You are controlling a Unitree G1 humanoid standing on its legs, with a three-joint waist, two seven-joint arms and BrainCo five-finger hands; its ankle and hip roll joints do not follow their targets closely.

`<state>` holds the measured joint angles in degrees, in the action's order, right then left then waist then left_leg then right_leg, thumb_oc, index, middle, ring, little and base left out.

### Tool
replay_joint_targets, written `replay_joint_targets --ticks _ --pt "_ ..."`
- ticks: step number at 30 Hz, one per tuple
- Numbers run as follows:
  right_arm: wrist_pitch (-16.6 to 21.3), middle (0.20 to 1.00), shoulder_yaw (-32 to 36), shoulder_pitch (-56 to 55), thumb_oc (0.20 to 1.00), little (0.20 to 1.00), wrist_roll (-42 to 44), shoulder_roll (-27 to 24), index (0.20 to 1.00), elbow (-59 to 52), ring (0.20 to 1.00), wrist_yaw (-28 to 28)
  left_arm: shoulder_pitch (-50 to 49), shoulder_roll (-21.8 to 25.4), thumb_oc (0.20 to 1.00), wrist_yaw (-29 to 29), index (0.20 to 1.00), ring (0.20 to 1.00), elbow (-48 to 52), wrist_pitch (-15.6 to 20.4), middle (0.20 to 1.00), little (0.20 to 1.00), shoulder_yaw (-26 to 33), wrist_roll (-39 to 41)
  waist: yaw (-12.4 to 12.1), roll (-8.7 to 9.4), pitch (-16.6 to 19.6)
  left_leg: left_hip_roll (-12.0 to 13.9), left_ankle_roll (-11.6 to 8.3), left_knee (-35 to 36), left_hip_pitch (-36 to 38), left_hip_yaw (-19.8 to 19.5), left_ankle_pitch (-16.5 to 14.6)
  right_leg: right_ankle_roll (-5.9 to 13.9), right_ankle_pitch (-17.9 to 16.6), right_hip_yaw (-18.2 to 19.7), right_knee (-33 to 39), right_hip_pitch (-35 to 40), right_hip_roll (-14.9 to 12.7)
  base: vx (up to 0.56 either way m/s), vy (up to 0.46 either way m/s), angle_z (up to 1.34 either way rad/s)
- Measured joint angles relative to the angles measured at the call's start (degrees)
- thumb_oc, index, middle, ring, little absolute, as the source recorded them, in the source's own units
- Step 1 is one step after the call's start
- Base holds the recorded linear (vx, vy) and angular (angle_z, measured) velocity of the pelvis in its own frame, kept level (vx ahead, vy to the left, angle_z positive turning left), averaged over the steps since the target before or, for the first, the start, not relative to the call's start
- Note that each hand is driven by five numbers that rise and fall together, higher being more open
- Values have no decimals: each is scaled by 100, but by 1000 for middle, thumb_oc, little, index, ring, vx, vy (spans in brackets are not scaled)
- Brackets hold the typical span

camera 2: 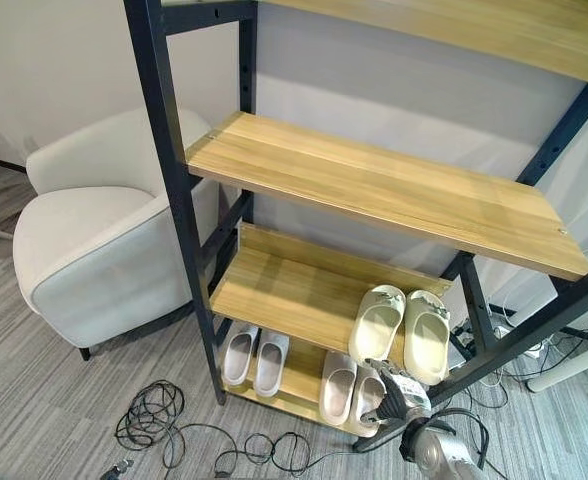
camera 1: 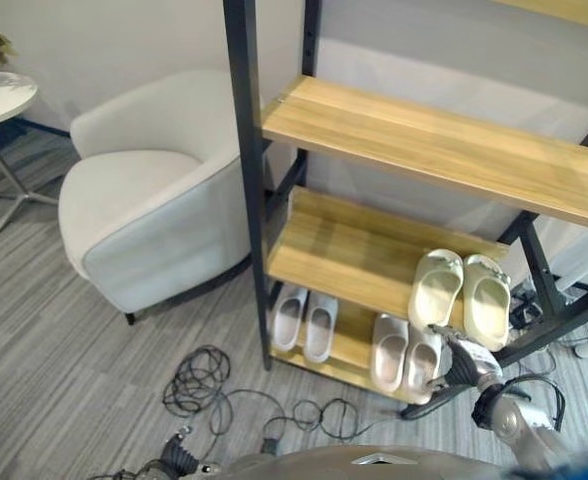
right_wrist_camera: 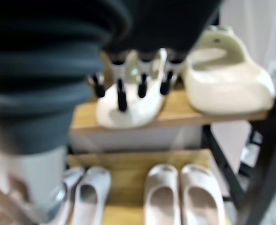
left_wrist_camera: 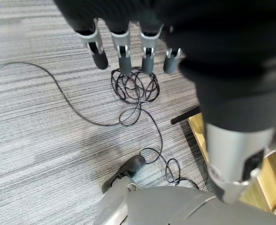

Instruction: Arrange the slippers neatly on the shoe rack.

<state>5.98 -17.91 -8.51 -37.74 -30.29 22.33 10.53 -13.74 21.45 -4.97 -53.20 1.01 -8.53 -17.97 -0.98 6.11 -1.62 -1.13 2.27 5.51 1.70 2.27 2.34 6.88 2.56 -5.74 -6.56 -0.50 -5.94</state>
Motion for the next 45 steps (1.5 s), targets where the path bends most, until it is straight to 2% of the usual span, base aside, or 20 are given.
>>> replay_joint_targets --ticks 3,7,12,14,16,25,37,45 --pt "-14 1000 7 142 1000 1000 2 -5 1000 33 1000 90 2 -29 1000 -12 1000 1000 -61 -1 1000 1000 2 108 -2 40 25 -26 -39 -1 -69 -5 48 -114 147 -1 157 -1 -7 0 0 0" --pt "-74 1000 128 250 1000 1000 34 -15 1000 82 1000 175 144 -197 1000 -67 1000 1000 -662 55 1000 1000 -3 108 -27 -8 42 -1 -66 -2 -93 -25 71 -113 145 -6 198 3 29 0 0 0" --pt "-147 1000 122 434 1000 1000 48 -9 1000 300 1000 278 133 -201 1000 -201 1000 1000 -700 35 1000 1000 -7 110 -34 34 79 -6 -73 -3 -173 -81 76 -107 139 -57 241 -26 27 10 -5 6" --pt "-206 1000 27 632 1000 1000 100 14 1000 606 1000 292 197 -194 1000 -251 1000 1000 -719 37 1000 1000 -9 112 -47 102 128 -12 -73 -3 -227 -133 79 -149 106 -114 254 -49 18 13 -7 14" --pt "-233 1000 -82 775 1000 1000 225 15 1000 871 1000 320 290 -190 1000 -256 1000 1000 -743 41 1000 1000 -10 112 -151 127 135 -13 -72 -3 -264 -166 78 -153 73 -141 251 -56 20 12 -5 6" --pt "-314 1000 -336 1116 1000 1000 441 130 1000 1484 1000 306 572 -166 1000 -290 1000 1000 -890 40 1000 1000 -41 332 -234 157 92 -13 -61 0 -343 -276 96 -121 62 -156 224 -100 13 6 -3 5" --pt "-330 1000 -300 1342 1000 1000 438 167 1000 2094 1000 332 637 -56 1000 -289 1000 1000 -889 37 1000 1000 -42 557 -191 290 158 -23 -76 0 -391 -285 121 -147 32 -156 337 -92 21 0 0 0" --pt "-341 1000 -311 1546 1000 1000 440 199 1000 2510 1000 375 726 -54 1000 -290 1000 1000 -909 38 1000 1000 -43 562 -181 266 168 -18 -72 1 -368 -278 125 -146 32 -154 284 -99 18 0 0 0"
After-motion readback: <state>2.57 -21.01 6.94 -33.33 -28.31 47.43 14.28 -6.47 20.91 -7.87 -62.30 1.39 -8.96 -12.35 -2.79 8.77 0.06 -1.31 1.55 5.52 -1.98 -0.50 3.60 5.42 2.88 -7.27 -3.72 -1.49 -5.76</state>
